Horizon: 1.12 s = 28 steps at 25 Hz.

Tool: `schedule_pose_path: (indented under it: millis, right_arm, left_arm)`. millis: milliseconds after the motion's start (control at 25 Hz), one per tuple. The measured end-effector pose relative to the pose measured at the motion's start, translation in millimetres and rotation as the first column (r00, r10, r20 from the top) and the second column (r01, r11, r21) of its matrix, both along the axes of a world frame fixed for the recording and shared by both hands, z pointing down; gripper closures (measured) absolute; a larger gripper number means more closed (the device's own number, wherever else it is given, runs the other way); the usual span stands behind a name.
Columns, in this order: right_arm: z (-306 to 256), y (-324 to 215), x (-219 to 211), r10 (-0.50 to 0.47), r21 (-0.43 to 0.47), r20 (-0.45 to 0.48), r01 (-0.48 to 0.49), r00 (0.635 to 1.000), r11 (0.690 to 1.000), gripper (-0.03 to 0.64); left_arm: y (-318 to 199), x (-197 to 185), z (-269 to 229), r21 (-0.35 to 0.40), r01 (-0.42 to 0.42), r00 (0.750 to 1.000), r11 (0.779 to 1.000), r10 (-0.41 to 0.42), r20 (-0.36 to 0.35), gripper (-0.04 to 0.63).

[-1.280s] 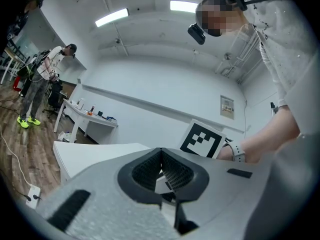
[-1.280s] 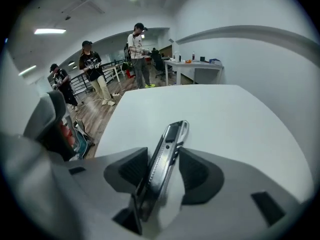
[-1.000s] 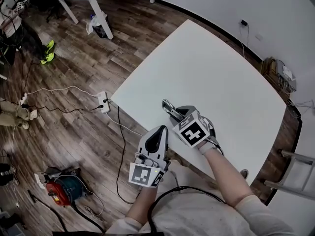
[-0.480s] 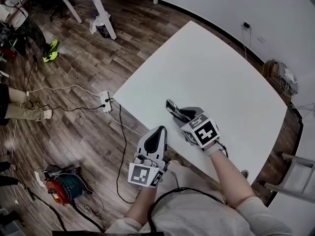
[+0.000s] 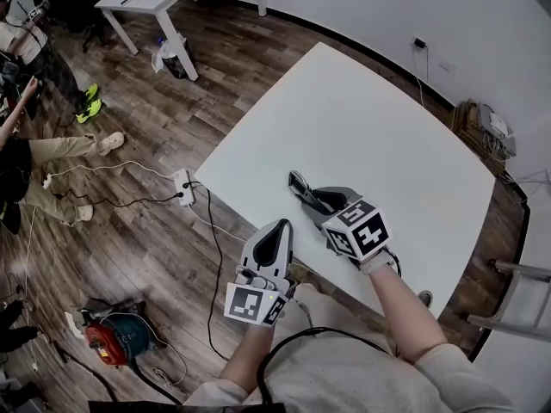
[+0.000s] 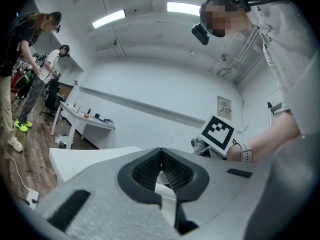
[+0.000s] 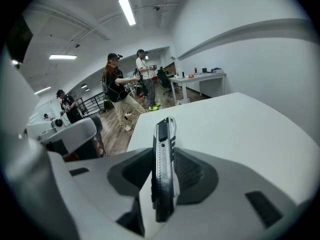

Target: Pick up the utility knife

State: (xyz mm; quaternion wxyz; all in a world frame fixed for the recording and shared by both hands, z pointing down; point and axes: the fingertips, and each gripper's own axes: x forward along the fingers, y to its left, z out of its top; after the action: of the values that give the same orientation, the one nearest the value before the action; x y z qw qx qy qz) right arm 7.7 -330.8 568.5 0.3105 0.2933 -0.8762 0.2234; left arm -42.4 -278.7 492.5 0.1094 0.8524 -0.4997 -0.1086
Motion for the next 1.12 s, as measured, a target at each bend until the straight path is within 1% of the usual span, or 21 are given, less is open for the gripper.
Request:
schedule_pose_path:
  millis: [280,400,560,640,960,1120]
  right_arm:
    - [-40,10,11,0.046,0.033,0.086,-0.049,0.995,0.998,0.483]
    - [-59,16,15,0.077,0.022,0.156,-0.082,0.985,0.996,0.483]
    - [-93,25,22,0.117,-0.007,0.298,-0.121,0.947,0.993,0.483]
    - [-110,31,25,0.128,-0.012,0.350,-0.132,0.928,0.991,0.483]
    - [-157,53,37,0.128,0.043,0.420,-0.161,0.898,0.986,0.483]
    - [-174,62,52,0.142,0.041,0.493,-0.186,0.859,0.982,0.483]
  left_arm:
    - [10,10,-17,0.014,-0.029,1.000,0.999,0.029,-0.002,0.589]
    - [13,15,-29,0.025,-0.039,0.999,0.999,0.039,-0.003,0.589]
    - [19,19,-49,0.047,-0.045,0.999,0.998,0.045,-0.001,0.589]
    - [22,20,-59,0.059,-0.046,0.999,0.997,0.046,0.003,0.589]
    - [33,19,-94,0.104,-0.041,0.999,0.994,0.038,0.032,0.589]
    - [39,26,-110,0.126,-0.035,0.999,0.991,0.030,0.043,0.589]
